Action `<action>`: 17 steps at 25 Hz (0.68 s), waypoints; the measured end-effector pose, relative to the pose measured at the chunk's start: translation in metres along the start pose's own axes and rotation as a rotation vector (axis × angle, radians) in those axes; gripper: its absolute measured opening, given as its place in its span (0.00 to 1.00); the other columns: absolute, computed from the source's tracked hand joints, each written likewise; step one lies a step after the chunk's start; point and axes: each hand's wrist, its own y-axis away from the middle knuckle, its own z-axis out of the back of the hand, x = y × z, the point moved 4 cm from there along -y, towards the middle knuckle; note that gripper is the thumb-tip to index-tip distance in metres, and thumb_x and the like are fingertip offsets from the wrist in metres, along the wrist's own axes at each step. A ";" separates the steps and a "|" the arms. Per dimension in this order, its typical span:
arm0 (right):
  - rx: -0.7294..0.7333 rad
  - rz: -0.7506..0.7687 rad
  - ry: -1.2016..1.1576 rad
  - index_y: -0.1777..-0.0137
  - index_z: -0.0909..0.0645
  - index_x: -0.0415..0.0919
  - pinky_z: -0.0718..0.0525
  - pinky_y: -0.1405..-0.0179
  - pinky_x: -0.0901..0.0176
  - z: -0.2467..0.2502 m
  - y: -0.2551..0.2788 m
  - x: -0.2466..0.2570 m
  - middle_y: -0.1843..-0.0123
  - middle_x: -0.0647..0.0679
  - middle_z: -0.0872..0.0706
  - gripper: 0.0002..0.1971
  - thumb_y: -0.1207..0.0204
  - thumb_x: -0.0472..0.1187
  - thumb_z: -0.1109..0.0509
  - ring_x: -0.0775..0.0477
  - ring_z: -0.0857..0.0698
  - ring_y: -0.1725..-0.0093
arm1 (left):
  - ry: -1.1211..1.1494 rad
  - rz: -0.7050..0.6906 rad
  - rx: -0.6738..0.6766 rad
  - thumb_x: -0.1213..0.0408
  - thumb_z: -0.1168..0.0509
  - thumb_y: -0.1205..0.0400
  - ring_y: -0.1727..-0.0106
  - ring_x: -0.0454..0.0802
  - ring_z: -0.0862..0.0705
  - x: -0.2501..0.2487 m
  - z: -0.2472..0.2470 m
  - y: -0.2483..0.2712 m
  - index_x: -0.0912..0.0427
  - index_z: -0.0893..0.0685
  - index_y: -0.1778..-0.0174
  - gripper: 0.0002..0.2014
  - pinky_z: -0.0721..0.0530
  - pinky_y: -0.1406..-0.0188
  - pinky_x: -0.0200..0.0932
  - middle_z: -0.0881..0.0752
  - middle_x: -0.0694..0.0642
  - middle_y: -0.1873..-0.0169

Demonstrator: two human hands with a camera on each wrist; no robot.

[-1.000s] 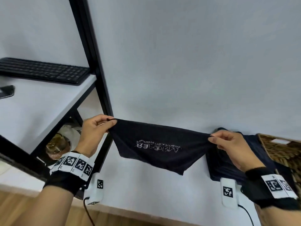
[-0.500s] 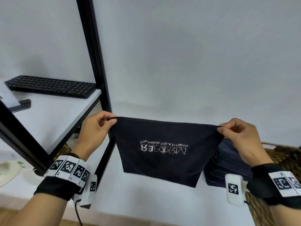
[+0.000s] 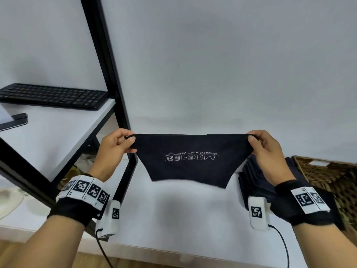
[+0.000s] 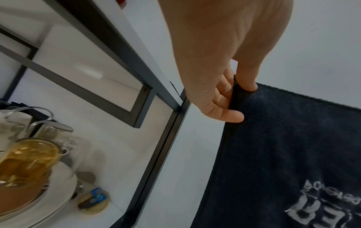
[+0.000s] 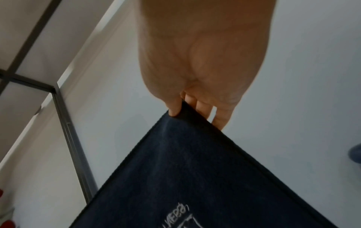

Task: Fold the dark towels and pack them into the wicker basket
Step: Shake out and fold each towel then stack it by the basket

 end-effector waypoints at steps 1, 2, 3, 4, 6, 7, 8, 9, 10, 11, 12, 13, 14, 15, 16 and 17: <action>0.003 0.009 -0.015 0.48 0.18 0.46 0.20 0.44 0.53 -0.001 0.008 -0.003 0.53 0.49 0.15 0.06 0.16 0.37 0.37 0.53 0.18 0.52 | 0.013 0.011 0.007 0.74 0.37 0.17 0.59 0.53 0.13 0.006 0.003 0.007 0.62 0.16 0.53 0.06 0.14 0.62 0.33 0.16 0.64 0.69; 0.007 0.013 -0.018 0.48 0.18 0.45 0.20 0.46 0.55 -0.001 0.016 -0.007 0.53 0.47 0.15 0.06 0.16 0.37 0.37 0.53 0.18 0.53 | 0.020 0.029 0.018 0.75 0.37 0.17 0.62 0.49 0.12 0.014 0.005 0.013 0.61 0.16 0.54 0.07 0.14 0.63 0.33 0.13 0.56 0.70; 0.021 0.012 -0.007 0.47 0.18 0.44 0.20 0.48 0.60 -0.003 0.027 -0.014 0.54 0.47 0.15 0.06 0.16 0.36 0.37 0.55 0.18 0.54 | 0.031 0.056 0.038 0.76 0.37 0.18 0.62 0.48 0.13 0.026 0.008 0.020 0.62 0.16 0.55 0.07 0.13 0.62 0.34 0.12 0.53 0.69; 0.044 0.003 0.009 0.47 0.18 0.42 0.20 0.52 0.66 -0.004 0.040 -0.024 0.56 0.48 0.15 0.06 0.17 0.34 0.37 0.59 0.19 0.57 | 0.037 0.091 0.060 0.76 0.37 0.18 0.61 0.49 0.13 0.040 0.010 0.027 0.62 0.16 0.55 0.07 0.12 0.60 0.37 0.11 0.53 0.67; 0.091 -0.044 0.048 0.48 0.18 0.41 0.22 0.59 0.73 -0.007 0.066 -0.051 0.59 0.51 0.15 0.07 0.17 0.32 0.37 0.64 0.20 0.63 | 0.019 0.180 0.105 0.77 0.36 0.19 0.58 0.53 0.14 0.074 0.011 0.041 0.65 0.15 0.55 0.06 0.12 0.58 0.39 0.12 0.58 0.64; 0.122 -0.084 0.070 0.49 0.18 0.41 0.23 0.61 0.74 -0.009 0.080 -0.069 0.62 0.55 0.15 0.07 0.17 0.32 0.37 0.64 0.20 0.64 | -0.013 0.235 0.124 0.78 0.36 0.19 0.58 0.53 0.14 0.093 0.010 0.049 0.66 0.15 0.55 0.06 0.12 0.58 0.39 0.11 0.59 0.64; 0.157 -0.124 0.101 0.50 0.17 0.41 0.23 0.61 0.74 -0.011 0.093 -0.090 0.64 0.57 0.15 0.07 0.18 0.32 0.36 0.64 0.20 0.65 | -0.058 0.290 0.140 0.78 0.35 0.19 0.58 0.53 0.14 0.112 0.008 0.056 0.67 0.14 0.55 0.05 0.13 0.59 0.40 0.11 0.59 0.65; 0.195 -0.162 0.137 0.51 0.17 0.41 0.23 0.62 0.74 -0.014 0.103 -0.111 0.64 0.59 0.15 0.07 0.18 0.31 0.36 0.64 0.20 0.65 | -0.103 0.347 0.155 0.77 0.34 0.20 0.58 0.54 0.14 0.132 0.005 0.063 0.67 0.14 0.55 0.05 0.13 0.58 0.41 0.11 0.59 0.65; 0.223 -0.196 0.184 0.53 0.17 0.42 0.23 0.61 0.74 -0.015 0.112 -0.133 0.64 0.59 0.14 0.08 0.18 0.31 0.36 0.63 0.19 0.64 | -0.151 0.401 0.168 0.77 0.34 0.20 0.58 0.54 0.15 0.151 0.001 0.070 0.67 0.13 0.55 0.05 0.14 0.58 0.43 0.11 0.59 0.65; 0.244 -0.221 0.224 0.54 0.17 0.43 0.22 0.59 0.71 -0.017 0.117 -0.152 0.63 0.58 0.14 0.09 0.18 0.31 0.35 0.60 0.18 0.62 | -0.201 0.440 0.173 0.76 0.33 0.20 0.58 0.53 0.15 0.166 -0.003 0.075 0.65 0.13 0.57 0.05 0.15 0.58 0.44 0.11 0.59 0.65; 0.258 -0.250 0.267 0.55 0.16 0.45 0.19 0.57 0.66 -0.019 0.118 -0.173 0.61 0.56 0.13 0.09 0.18 0.32 0.34 0.55 0.16 0.60 | -0.253 0.469 0.170 0.75 0.32 0.20 0.59 0.52 0.15 0.182 -0.009 0.076 0.63 0.12 0.58 0.05 0.16 0.59 0.44 0.11 0.58 0.65; 0.266 -0.280 0.299 0.56 0.16 0.47 0.18 0.55 0.60 -0.022 0.116 -0.191 0.61 0.55 0.12 0.09 0.19 0.34 0.33 0.52 0.15 0.59 | -0.308 0.486 0.156 0.73 0.31 0.21 0.60 0.51 0.15 0.196 -0.015 0.073 0.61 0.12 0.60 0.05 0.18 0.61 0.41 0.11 0.57 0.66; 0.263 -0.305 0.340 0.57 0.16 0.49 0.17 0.55 0.57 -0.026 0.110 -0.206 0.61 0.54 0.12 0.09 0.19 0.35 0.32 0.51 0.15 0.58 | -0.359 0.491 0.139 0.72 0.31 0.21 0.62 0.50 0.16 0.207 -0.021 0.067 0.60 0.12 0.61 0.05 0.20 0.62 0.38 0.12 0.55 0.67; 0.256 -0.314 0.385 0.58 0.16 0.50 0.17 0.55 0.56 -0.029 0.102 -0.219 0.62 0.54 0.12 0.08 0.20 0.36 0.31 0.51 0.14 0.59 | -0.389 0.491 0.119 0.72 0.31 0.21 0.64 0.49 0.16 0.217 -0.029 0.059 0.59 0.13 0.62 0.05 0.21 0.64 0.37 0.12 0.55 0.67; 0.239 -0.320 0.438 0.58 0.15 0.49 0.18 0.55 0.58 -0.033 0.092 -0.229 0.63 0.54 0.11 0.06 0.21 0.38 0.30 0.52 0.14 0.59 | -0.393 0.498 0.093 0.72 0.31 0.21 0.66 0.50 0.16 0.226 -0.038 0.048 0.59 0.13 0.62 0.06 0.20 0.66 0.37 0.12 0.56 0.67; 0.220 -0.324 0.484 0.58 0.14 0.47 0.18 0.56 0.61 -0.036 0.082 -0.238 0.63 0.54 0.11 0.04 0.22 0.39 0.28 0.52 0.13 0.59 | -0.378 0.518 0.066 0.72 0.31 0.21 0.68 0.51 0.15 0.237 -0.047 0.036 0.59 0.14 0.62 0.06 0.18 0.69 0.38 0.13 0.57 0.66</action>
